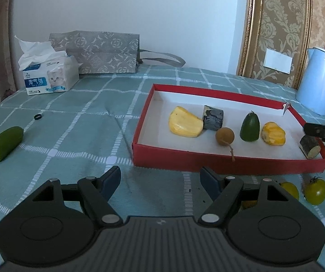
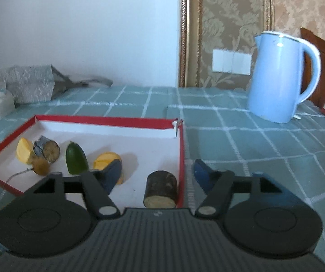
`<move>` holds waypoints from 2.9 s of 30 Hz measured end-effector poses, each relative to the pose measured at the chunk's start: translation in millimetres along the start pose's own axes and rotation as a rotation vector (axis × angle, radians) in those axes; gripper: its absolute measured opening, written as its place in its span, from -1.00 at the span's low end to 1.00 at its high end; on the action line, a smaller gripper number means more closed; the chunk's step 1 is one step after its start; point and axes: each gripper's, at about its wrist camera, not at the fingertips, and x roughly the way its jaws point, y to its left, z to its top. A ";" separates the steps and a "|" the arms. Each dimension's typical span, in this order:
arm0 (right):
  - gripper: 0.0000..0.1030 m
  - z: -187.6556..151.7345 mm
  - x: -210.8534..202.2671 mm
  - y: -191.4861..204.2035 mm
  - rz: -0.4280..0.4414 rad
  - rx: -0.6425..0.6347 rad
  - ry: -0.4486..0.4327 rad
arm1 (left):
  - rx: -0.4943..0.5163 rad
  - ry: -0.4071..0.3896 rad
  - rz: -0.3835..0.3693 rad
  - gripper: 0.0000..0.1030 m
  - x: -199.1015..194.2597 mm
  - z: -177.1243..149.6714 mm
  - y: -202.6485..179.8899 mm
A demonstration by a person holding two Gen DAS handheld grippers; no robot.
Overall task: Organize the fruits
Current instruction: 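Lower the dark cylindrical piece into the tray and open the right tool, then move the left tool to the cut green gourd piece beside the tray, then close the left tool on the green gourd piece while the right tool grasps a round green fruit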
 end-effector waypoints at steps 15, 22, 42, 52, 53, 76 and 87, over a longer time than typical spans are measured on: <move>0.46 -40.8 -81.5 -6.6 -0.001 -0.019 -0.181 | 0.015 0.000 0.027 0.49 0.2 -1.5 -2.4; 0.80 -56.4 -90.8 3.5 -0.102 -0.122 -0.201 | 0.028 0.011 0.044 0.49 3.3 -2.4 -4.3; 1.00 -56.9 -67.0 -22.3 -0.145 0.029 -0.049 | -0.015 0.012 -0.025 0.50 -29.7 -16.4 3.4; 1.00 -56.5 -54.8 -30.5 -0.148 0.072 0.026 | 0.052 0.020 -0.123 0.59 -40.4 -21.3 -32.3; 1.00 -56.5 -52.5 -31.0 -0.149 0.075 0.040 | 0.047 0.018 -0.122 0.59 -41.5 -20.7 -32.9; 1.00 -59.9 -36.3 -40.3 -0.147 0.119 0.151 | 0.165 0.085 -0.227 0.24 -22.8 -28.2 -67.2; 1.00 -60.5 -40.5 -45.1 -0.145 0.146 0.126 | 0.285 0.030 -0.235 -0.37 -29.4 -38.2 -84.1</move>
